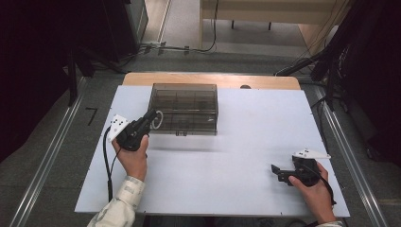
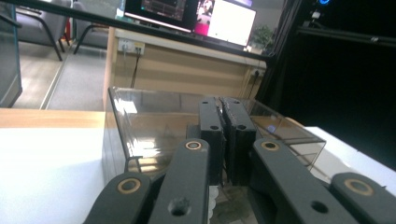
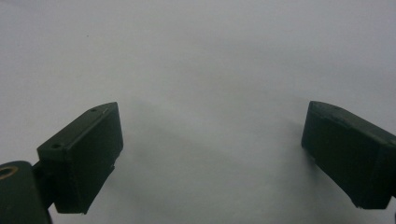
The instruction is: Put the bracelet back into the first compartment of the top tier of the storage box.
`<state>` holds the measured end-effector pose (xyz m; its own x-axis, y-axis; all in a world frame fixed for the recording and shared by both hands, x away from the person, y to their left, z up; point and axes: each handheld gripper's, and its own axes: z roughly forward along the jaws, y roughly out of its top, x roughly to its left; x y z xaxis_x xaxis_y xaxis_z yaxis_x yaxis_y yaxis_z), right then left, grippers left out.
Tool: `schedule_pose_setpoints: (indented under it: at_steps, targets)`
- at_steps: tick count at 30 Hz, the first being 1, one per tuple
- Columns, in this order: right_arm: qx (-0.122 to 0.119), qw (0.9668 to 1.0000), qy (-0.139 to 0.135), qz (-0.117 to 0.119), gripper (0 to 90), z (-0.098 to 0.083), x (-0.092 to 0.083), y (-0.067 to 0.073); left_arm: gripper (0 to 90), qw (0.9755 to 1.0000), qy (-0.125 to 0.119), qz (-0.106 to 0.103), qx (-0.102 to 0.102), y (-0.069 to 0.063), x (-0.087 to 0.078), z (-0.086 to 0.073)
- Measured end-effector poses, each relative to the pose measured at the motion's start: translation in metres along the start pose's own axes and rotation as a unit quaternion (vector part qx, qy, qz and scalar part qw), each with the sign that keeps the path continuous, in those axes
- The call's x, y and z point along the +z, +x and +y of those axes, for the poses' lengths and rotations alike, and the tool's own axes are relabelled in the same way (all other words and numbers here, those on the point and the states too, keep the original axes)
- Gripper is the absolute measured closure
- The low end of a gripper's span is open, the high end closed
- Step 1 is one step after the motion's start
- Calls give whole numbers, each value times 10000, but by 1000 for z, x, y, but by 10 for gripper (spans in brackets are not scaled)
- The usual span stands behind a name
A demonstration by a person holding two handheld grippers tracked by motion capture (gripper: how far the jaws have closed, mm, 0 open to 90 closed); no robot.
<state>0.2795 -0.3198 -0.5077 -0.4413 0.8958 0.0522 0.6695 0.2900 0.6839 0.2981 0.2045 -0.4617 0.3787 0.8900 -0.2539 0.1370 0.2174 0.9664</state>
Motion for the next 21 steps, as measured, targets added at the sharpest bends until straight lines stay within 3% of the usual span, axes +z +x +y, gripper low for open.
schedule_pose_setpoints:
  at_steps: [16, 21]
  targets:
    - [-3, 10000, 5, 16, 38, 0, 0, 0, 885, 9980, 577, 183, 188, 0, 9, -14]
    - [-5, 10000, 7, 21, 38, 0, 0, 0, 767, 9980, 552, 224, 195, 0, 8, -14]
